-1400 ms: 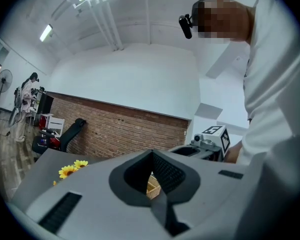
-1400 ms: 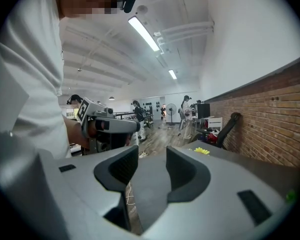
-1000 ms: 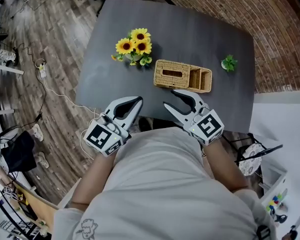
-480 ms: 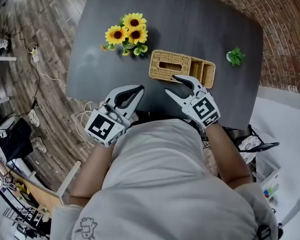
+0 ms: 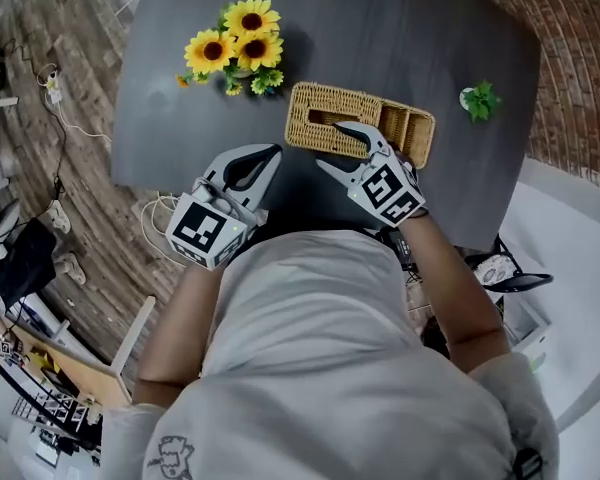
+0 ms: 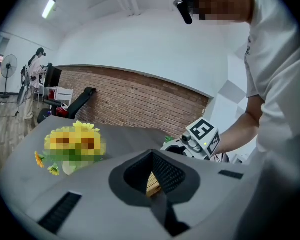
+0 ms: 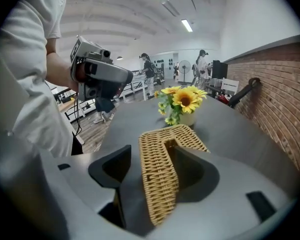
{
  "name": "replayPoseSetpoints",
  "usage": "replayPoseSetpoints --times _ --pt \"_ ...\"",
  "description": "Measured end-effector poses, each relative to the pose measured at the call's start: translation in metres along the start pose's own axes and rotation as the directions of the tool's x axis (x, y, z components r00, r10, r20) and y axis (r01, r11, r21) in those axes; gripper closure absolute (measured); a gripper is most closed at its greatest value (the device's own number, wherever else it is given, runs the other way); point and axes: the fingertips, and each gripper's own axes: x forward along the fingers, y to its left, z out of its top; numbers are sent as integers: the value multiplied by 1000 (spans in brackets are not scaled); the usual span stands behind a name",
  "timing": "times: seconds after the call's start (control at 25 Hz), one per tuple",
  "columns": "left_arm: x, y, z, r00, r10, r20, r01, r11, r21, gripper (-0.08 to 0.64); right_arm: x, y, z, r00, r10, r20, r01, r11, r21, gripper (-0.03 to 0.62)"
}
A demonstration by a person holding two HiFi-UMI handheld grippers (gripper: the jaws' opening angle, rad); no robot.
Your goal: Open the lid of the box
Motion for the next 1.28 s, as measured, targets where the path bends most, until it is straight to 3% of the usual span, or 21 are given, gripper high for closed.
replayPoseSetpoints --times 0.28,0.6,0.84,1.28 --pt "13 12 -20 999 16 -33 -17 999 -31 549 22 0 -20 995 8 -96 -16 996 -86 308" --pt "16 16 -27 999 36 -19 -37 997 -67 549 35 -2 -32 986 -81 -144 49 976 -213 315" --pt "9 15 -22 999 42 -8 -42 997 -64 549 34 -3 -32 986 -58 -155 27 980 -197 331" --pt "0 13 -8 999 33 24 -32 998 -54 549 7 -6 0 987 100 -128 -112 990 -88 357"
